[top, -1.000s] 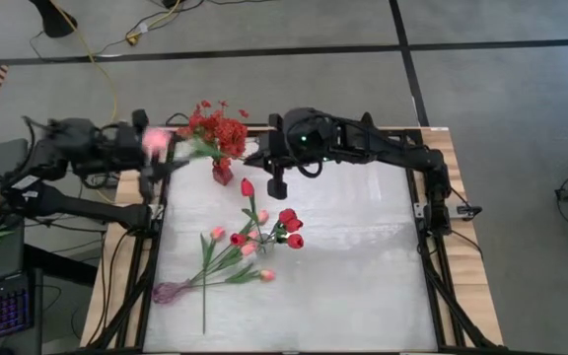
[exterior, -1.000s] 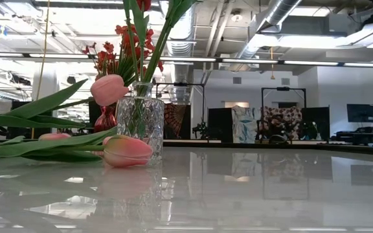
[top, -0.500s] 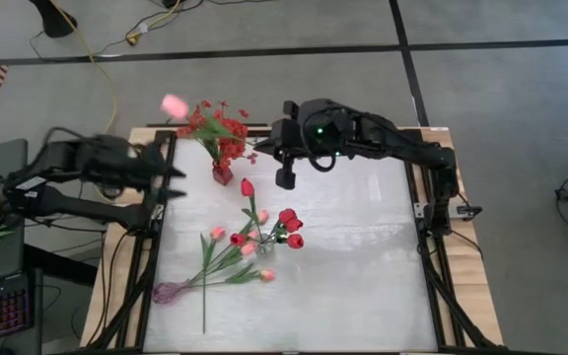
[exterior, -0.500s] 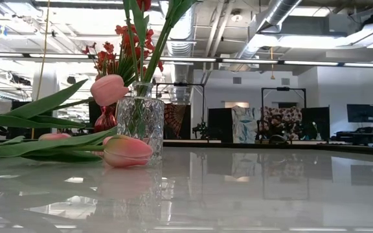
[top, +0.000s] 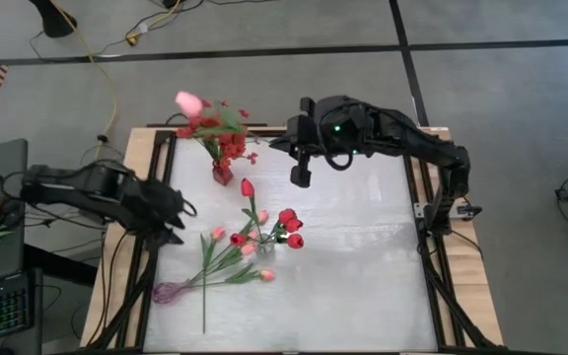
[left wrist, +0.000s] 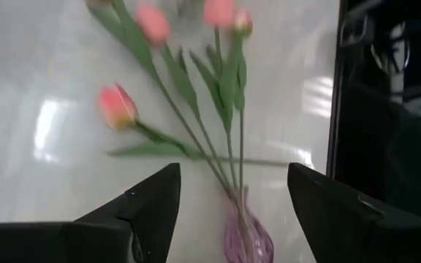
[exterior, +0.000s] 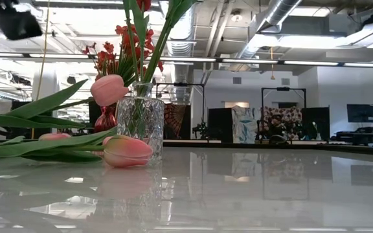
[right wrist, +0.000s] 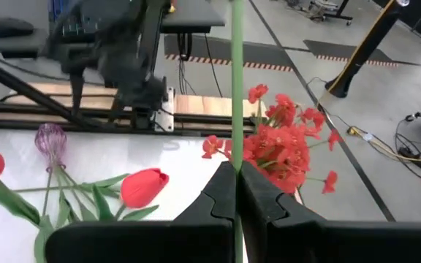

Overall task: Sort flowers into vase by color
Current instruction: Put the pink flower into the purple vase

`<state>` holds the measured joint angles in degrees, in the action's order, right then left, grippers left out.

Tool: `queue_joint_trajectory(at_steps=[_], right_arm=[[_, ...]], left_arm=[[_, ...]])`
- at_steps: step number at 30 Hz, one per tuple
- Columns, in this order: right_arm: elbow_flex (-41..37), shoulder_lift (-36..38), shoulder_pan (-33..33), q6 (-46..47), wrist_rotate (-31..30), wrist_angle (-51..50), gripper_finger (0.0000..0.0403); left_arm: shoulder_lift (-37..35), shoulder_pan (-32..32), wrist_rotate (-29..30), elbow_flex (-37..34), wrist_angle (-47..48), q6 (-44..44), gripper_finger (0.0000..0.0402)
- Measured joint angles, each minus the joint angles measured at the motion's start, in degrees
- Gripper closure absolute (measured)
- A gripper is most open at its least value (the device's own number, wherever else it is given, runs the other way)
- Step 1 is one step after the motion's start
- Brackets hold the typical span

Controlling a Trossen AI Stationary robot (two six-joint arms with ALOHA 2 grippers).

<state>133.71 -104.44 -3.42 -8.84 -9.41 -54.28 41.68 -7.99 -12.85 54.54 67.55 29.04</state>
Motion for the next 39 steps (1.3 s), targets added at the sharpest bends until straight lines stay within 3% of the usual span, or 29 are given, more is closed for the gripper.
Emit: queue_joint_trajectory(at_steps=[6, 9, 12, 18, 23, 26, 33, 39], right_arm=[[-0.94, 1.07, -0.19, 0.63, 0.02, -1.68, 0.0377], [-6.69, 3.65, -0.40, 1.60, 0.04, -0.24, 0.0377], [-17.89, 9.54, -0.95, 3.08, 0.03, 6.85, 0.0377], [-45.66, 25.20, -1.62, 7.35, 0.07, 30.53, 0.0376], [-60.64, 32.93, -1.60, 8.93, 0.11, 43.74, 0.0376], [-64.35, 34.49, -1.60, 9.27, 0.13, 46.82, 0.0376], [-64.85, 33.75, -1.60, 8.59, 0.28, 46.84, 0.0375], [-64.85, 33.48, -1.60, 7.99, 0.79, 46.75, 0.0375]], left_arm=[[2.48, -9.80, 0.17, -7.21, -8.71, 7.55, 0.0173], [3.78, -15.16, 1.19, -9.78, -11.17, 11.29, 0.0182], [4.58, -20.49, 2.89, -12.33, -13.78, 15.54, 0.0188], [6.33, -28.89, 6.47, -16.35, -20.37, 24.17, 0.0189], [11.33, -32.63, 8.96, -17.20, -20.64, 29.47, 0.0189], [15.47, -32.76, 9.22, -17.20, -21.49, 31.40, 0.0189], [25.01, -32.76, 8.46, -17.20, -24.35, 32.95, 0.0190], [28.48, -33.80, 5.56, -17.20, -25.12, 32.60, 0.0190]])
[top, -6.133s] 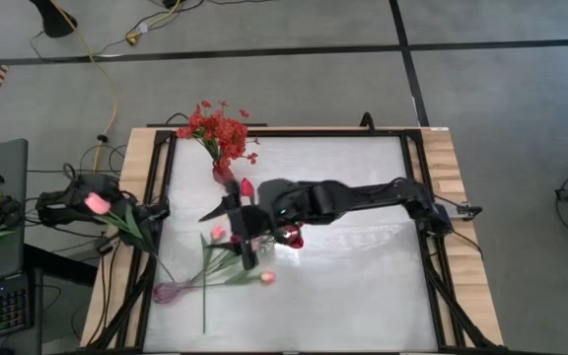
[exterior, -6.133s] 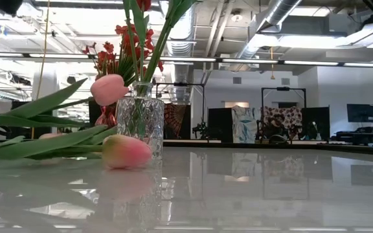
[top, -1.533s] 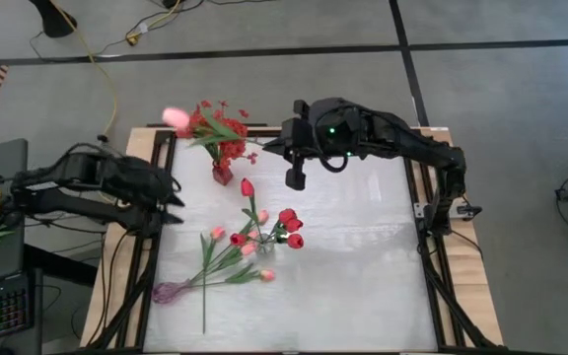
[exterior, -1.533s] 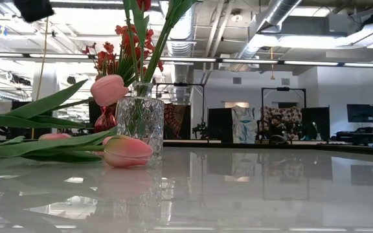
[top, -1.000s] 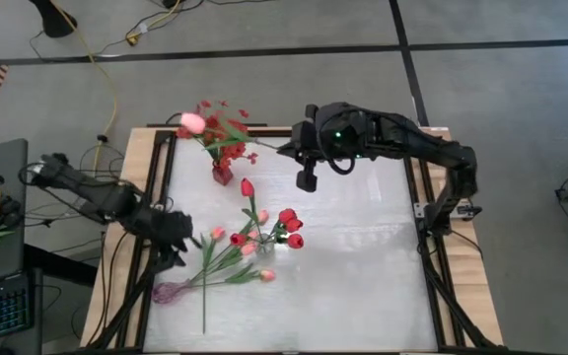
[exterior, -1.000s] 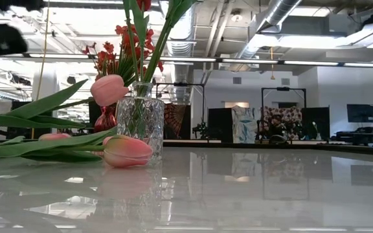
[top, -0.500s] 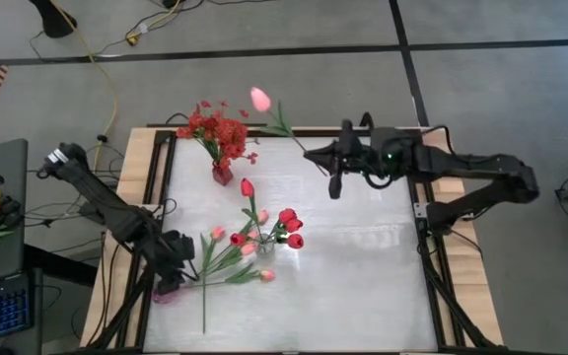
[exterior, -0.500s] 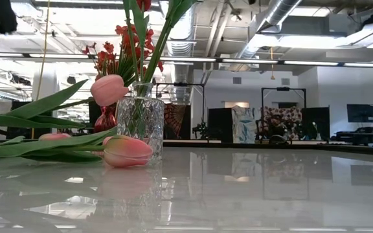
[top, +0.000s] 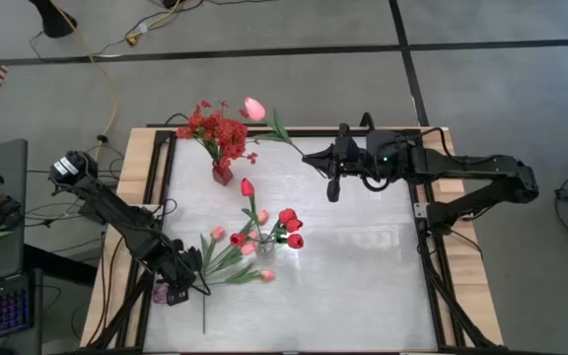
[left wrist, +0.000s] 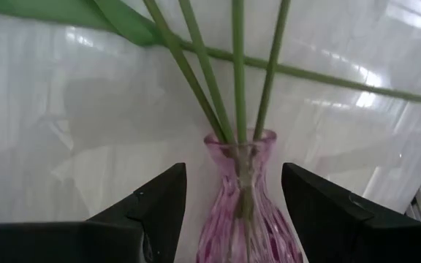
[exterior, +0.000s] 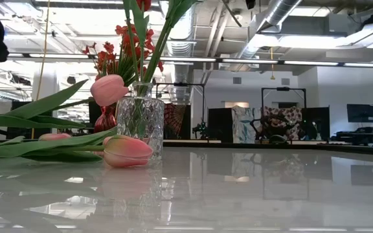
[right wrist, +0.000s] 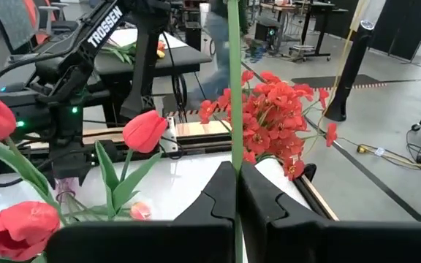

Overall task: Sort flowers into vase by color
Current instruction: Put the pink flower into the purple vase

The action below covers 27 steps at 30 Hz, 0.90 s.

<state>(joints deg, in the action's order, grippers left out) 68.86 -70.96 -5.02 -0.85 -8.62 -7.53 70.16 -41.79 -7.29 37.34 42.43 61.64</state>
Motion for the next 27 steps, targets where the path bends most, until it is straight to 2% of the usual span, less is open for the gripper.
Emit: queue_joint_trajectory(at_steps=[10, 21, 27], right_arm=[[0.00, -0.02, 0.00, -0.26, 0.04, -0.10, 0.0375], [0.00, -0.02, 0.00, -0.24, 0.09, -0.10, 0.0375], [0.00, -0.04, 0.00, -0.24, 0.09, -0.12, 0.0375]], left_arm=[[1.11, -2.81, 1.82, 0.00, -0.19, 0.55, 0.0190], [9.54, -4.36, 1.55, 0.00, -2.36, -0.05, 0.0190], [10.66, -4.36, 2.31, 0.25, -2.46, -0.58, 0.0198]])
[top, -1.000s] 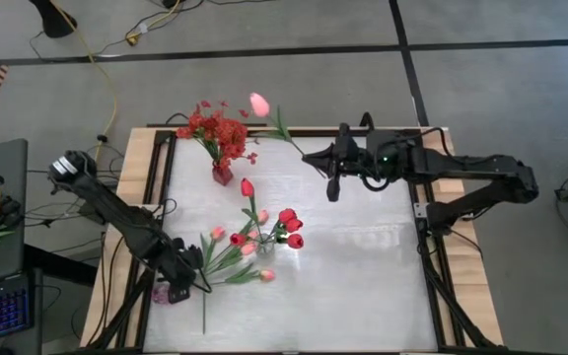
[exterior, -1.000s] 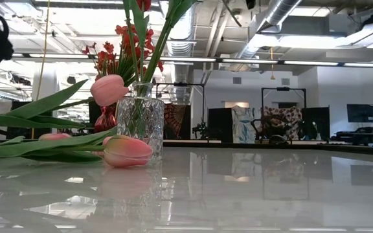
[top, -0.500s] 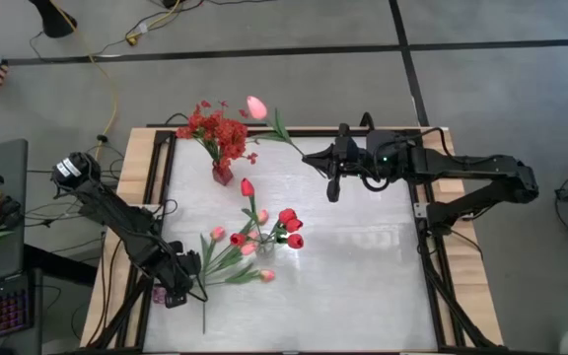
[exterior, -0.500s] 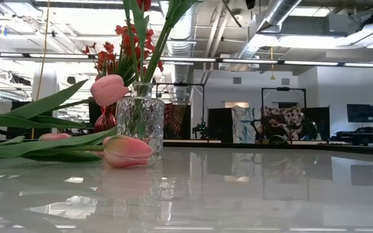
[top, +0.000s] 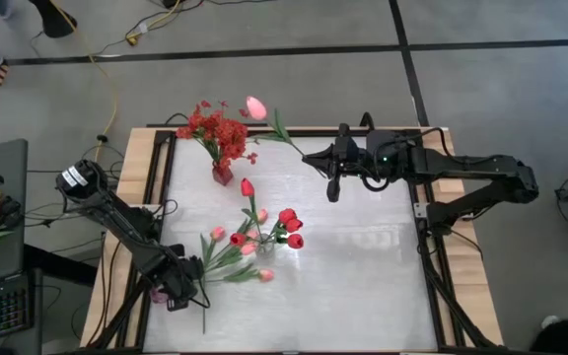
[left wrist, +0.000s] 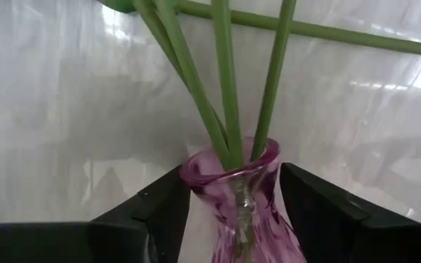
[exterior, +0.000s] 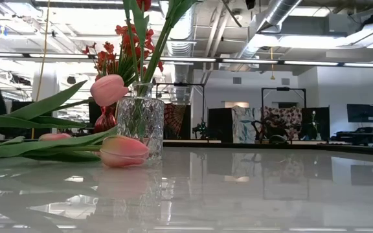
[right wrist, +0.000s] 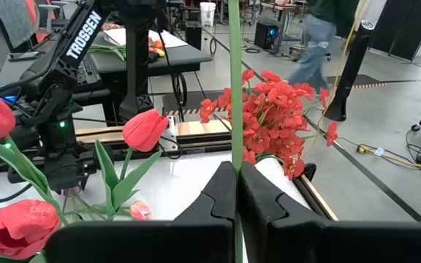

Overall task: Sort flowers into vase by color
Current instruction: Put the pink flower into the purple vase

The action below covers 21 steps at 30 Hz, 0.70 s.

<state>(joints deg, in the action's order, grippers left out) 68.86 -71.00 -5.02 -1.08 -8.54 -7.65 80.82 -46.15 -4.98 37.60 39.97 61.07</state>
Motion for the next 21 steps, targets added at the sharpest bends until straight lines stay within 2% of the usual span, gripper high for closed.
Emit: queue_joint_trajectory(at_steps=[3, 8, 16, 21], right_arm=[[0.00, 0.00, 0.00, 0.00, 0.00, -0.01, 0.0375], [0.02, 0.00, -0.02, 0.02, 0.00, -0.03, 0.0375], [0.02, -0.02, 0.02, 0.21, 0.00, -0.08, 0.0375], [0.02, -0.02, 0.02, 0.67, 0.00, -0.65, 0.0375]], left_arm=[[-0.60, 0.00, 1.29, -0.20, 0.17, 0.62, 0.0226], [-0.88, -0.02, 3.74, -0.25, 0.32, 0.67, 0.0296], [-1.28, 0.02, 8.88, -0.14, -0.24, 0.67, 0.0301], [-3.91, -0.06, 13.03, -0.29, -0.24, 1.26, 0.0301]])
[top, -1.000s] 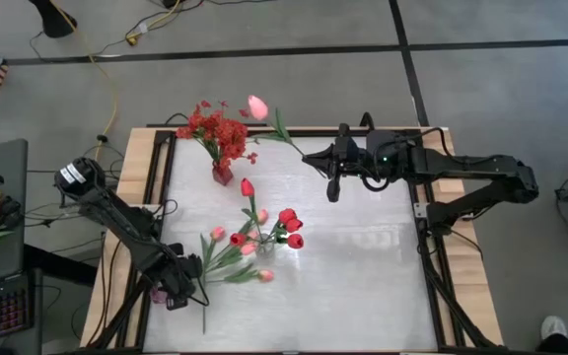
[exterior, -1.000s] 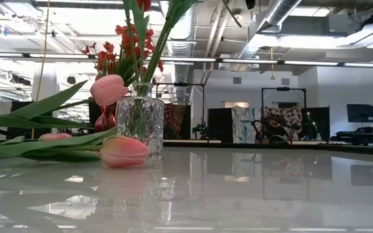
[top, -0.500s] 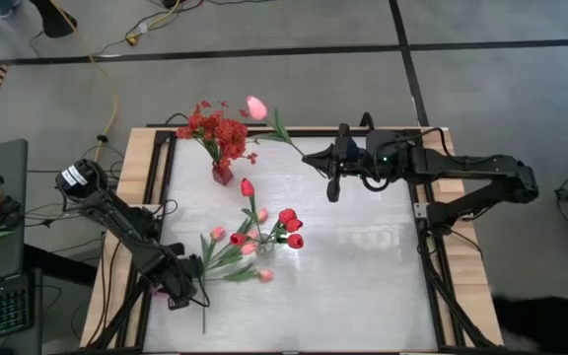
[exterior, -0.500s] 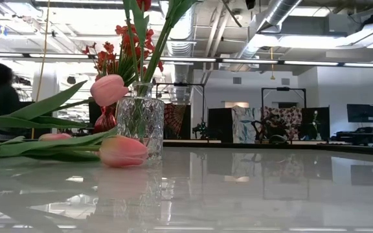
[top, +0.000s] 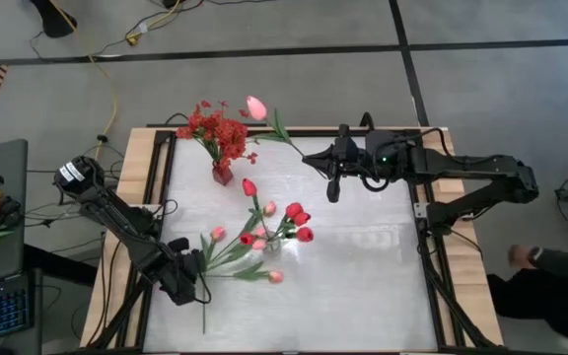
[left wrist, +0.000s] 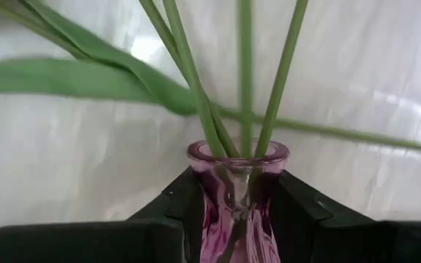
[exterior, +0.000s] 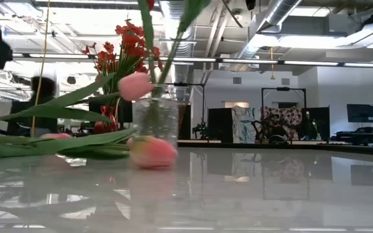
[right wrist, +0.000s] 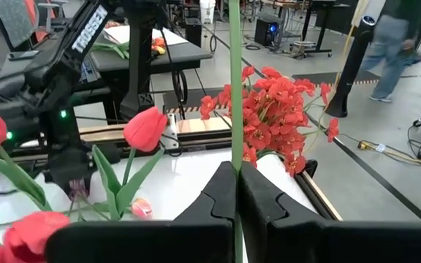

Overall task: Sort flowers into vase by color
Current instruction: Put the pink flower into the purple vase

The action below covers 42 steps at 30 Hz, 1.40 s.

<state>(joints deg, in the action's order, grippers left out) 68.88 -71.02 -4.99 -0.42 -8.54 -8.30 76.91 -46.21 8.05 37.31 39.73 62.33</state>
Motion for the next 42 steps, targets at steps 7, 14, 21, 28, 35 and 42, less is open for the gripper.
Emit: queue_joint_trajectory(at_steps=[7, 14, 21, 28, 35, 42], right_arm=[[0.00, 0.00, 0.01, 0.43, 0.00, -0.54, 0.0375], [0.00, 0.00, 0.07, 0.47, 0.04, -0.50, 0.0375], [0.00, 0.00, 0.09, 0.60, 0.92, -0.28, 0.0375], [0.00, 0.00, 0.09, 0.97, 0.94, -0.15, 0.0375], [0.02, 0.00, 0.07, 1.50, 0.96, 0.31, 0.0375], [0.02, 0.00, 0.07, 1.52, 0.98, 0.29, 0.0375]], left_arm=[[-4.78, -0.51, 3.02, -0.03, 2.29, 3.11, 0.0301], [-6.04, -1.99, 6.43, -0.03, 4.88, 5.81, 0.0301], [-6.04, -5.73, 12.42, -0.03, 4.95, 8.75, 0.0301], [-6.07, -8.87, 17.89, -0.03, 4.99, 12.00, 0.0301], [-8.40, -9.77, 21.43, -0.01, 5.39, 12.76, 0.0301], [-15.96, -11.04, 26.70, 0.02, 8.92, 13.51, 0.0301]])
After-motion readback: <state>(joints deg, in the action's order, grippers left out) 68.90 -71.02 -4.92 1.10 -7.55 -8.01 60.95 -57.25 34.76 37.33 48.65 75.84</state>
